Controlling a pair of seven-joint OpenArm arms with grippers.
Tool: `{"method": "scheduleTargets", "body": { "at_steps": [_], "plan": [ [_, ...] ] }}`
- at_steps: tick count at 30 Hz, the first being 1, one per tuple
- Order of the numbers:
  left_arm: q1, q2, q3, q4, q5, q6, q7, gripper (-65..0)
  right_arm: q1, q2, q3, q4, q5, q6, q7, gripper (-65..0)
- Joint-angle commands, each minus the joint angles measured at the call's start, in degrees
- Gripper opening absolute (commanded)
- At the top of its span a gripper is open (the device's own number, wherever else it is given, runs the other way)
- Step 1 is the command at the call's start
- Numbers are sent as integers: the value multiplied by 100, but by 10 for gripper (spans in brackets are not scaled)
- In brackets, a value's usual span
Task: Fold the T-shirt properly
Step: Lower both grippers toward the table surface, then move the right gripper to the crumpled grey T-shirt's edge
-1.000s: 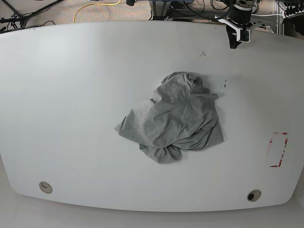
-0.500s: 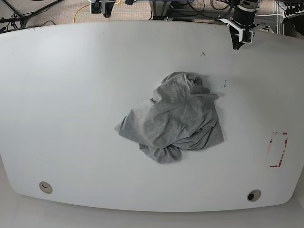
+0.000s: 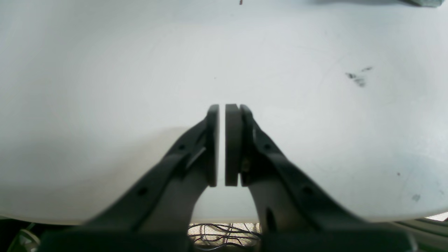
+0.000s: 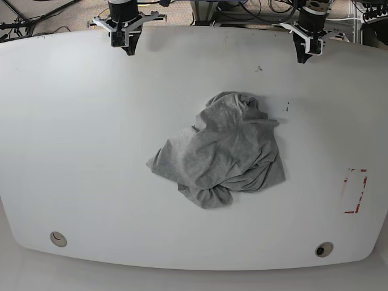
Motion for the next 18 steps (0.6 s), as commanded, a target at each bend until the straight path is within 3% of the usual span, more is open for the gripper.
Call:
{"method": "scheduleTargets", "body": {
  "at_steps": [1, 12, 18],
  "plan": [
    [60, -15, -21, 127, 13, 17, -135, -631, 103, 40, -25, 90, 44, 47, 133, -650],
    [-124, -15, -3, 118, 4, 9, -126, -631, 1017, 92, -43, 46, 71, 636, 97, -650],
    [-203, -24, 6, 110, 4, 17, -126, -628, 1676, 119, -227, 11, 71, 1014, -509, -650]
  ]
}}
